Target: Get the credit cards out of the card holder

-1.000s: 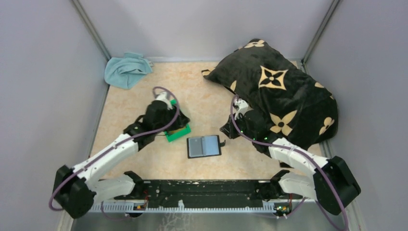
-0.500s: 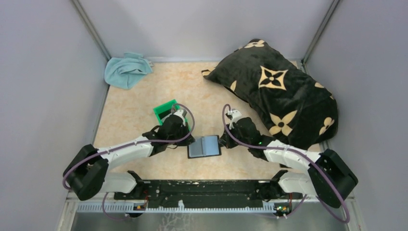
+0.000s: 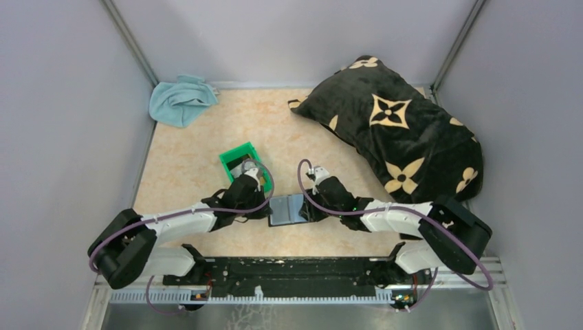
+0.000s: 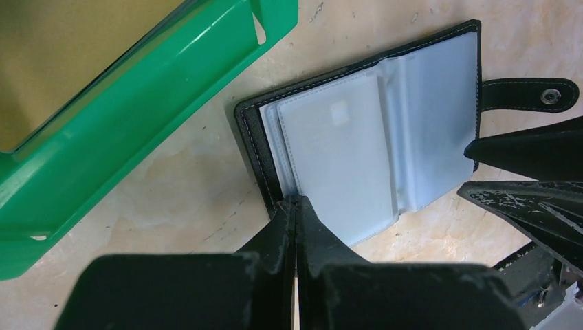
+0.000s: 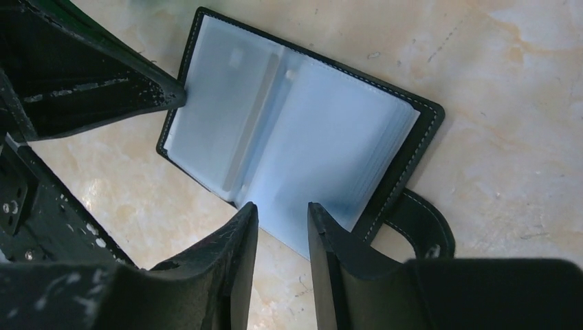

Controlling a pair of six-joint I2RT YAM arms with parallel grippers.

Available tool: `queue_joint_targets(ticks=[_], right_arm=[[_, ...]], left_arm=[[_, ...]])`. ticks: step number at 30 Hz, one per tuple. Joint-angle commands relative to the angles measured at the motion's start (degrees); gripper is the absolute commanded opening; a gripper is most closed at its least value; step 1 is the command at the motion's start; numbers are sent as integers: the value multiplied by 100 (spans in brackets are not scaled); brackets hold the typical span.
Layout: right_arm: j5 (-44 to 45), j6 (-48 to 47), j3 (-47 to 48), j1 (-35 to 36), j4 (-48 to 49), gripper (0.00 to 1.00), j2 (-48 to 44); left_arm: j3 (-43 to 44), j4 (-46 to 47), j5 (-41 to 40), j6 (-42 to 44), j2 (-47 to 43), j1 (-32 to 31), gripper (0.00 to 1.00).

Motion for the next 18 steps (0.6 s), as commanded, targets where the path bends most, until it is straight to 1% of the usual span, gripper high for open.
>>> queue_joint_targets(ticks=[1,5,10,11,18], right_arm=[[365,102,392,141,273,32,249],[422,220,436,139,302,16,597],[306,352,357,138,535,1,847],[290,365,339,142,558,0,886],[133,426,262,138,730,0,1070]], left_arm=[[-166,251,-24,-23,29,-35,0],[-214,346,33,-53,24,-35,0],[-243,552,187,-61,116,-35,0],[-246,633,243,-81,147,-35,0],[-244,1535,939,-408,370,-47,0]])
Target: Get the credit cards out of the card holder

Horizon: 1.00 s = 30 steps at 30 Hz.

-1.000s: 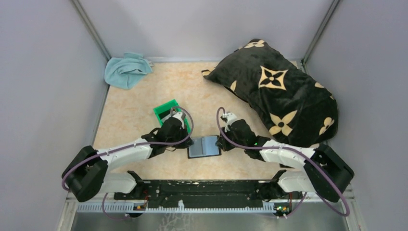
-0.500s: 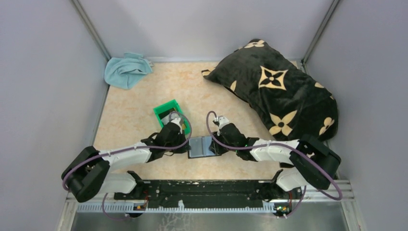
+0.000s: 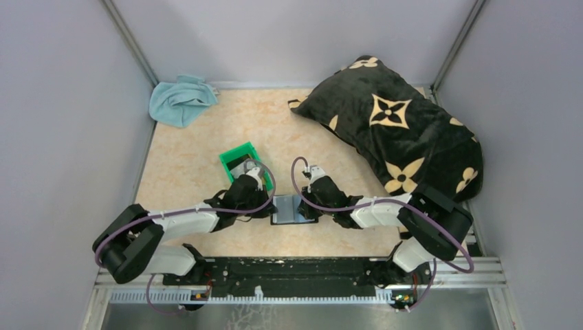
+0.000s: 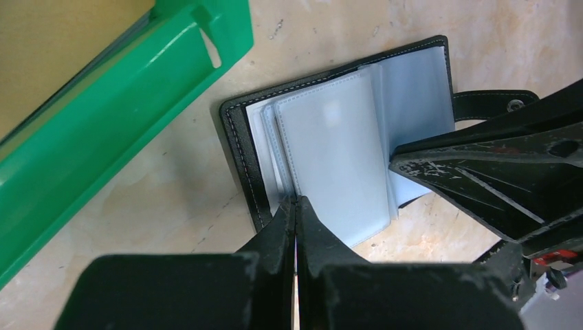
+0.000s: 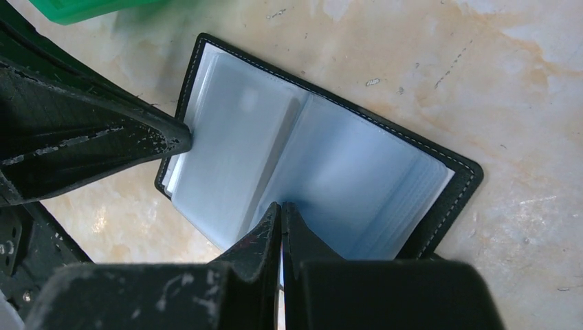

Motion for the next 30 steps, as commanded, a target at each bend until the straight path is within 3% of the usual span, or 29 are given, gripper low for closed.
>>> queue_joint_targets(ticks=[1,20,30], right_arm=[[-126,80,29,42,138,0,206],[-198,113,21,46,268,0,485],[-196,138,21,42,303,0,493]], left_arm=[[-57,812,650,-299,173,-54,0],[-97,2011,1305,-659,-41,-63,0],[57,1970,1498,-728,-320,-72,0]])
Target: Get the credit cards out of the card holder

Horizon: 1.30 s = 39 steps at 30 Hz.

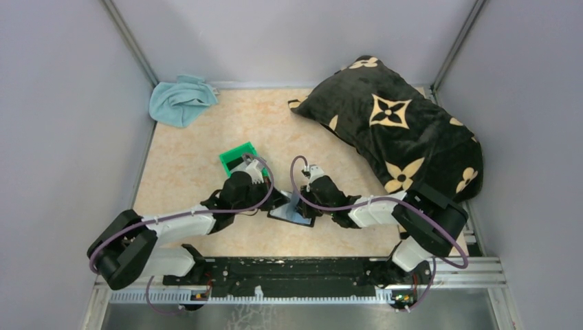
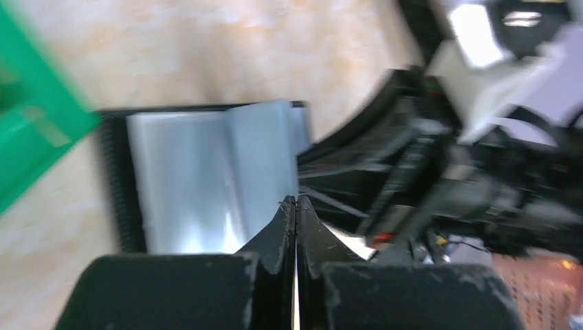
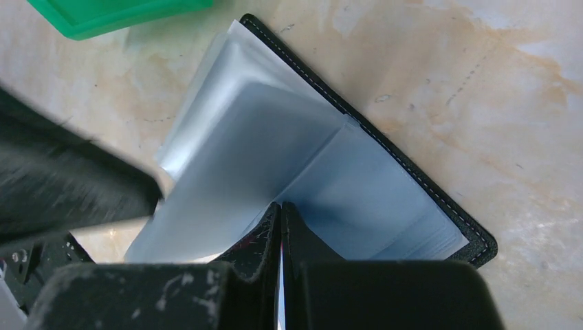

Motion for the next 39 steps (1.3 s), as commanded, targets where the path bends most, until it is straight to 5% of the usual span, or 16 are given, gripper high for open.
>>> queue_joint_targets(ticks=[1,17,24,30,39], right_arm=[[-128,44,23,79,-13,0,289],[47,48,-180,-51,-214,0,-276],[123,4,-207,-71,-303,0,-321],[-305,-1,-606,-738,-187,0,-438],[-194,-372,-726,-1240,-699,0,-1163]], left_arm=[[238,556,792,-167,-112,-167,0],[148,636,655,-123,290,-171,0],[468,-912,-242,577,-220,51,8],[636,-1577,203,919,-92,746,11],[542,-1238,745,808,242,791,10]])
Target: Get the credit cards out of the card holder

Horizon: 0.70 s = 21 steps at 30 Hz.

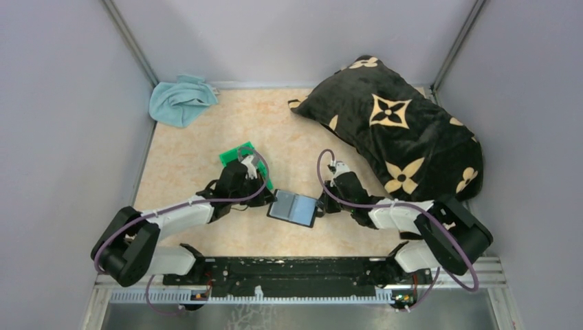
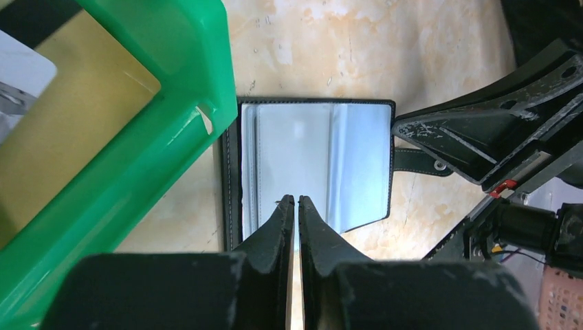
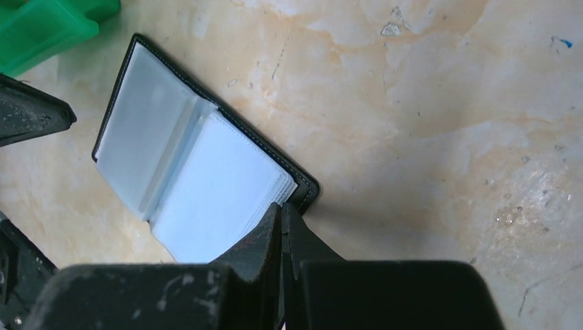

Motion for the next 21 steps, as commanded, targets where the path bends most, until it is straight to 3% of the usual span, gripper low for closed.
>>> queue_joint_targets(ticks=[1,4,10,13,21], right_arm=[[130,-315,39,-33,-536,0,-307],[-72,-445,113,-35,-534,0,-483],[309,-523,230,-33,-1176,38,-966],[536,-517,232,-33,-1598,49,-1279],[285,-176,-203,-32,-1723,47,-2129]], left_arm=[[-1,209,489,13,200,4,10],[-95,322,538,-32,231,5,10],[-139,291,455,27,160,-3,9],[-163,380,493,21,195,5,9],[-248,679,738,-101,317,0,8]])
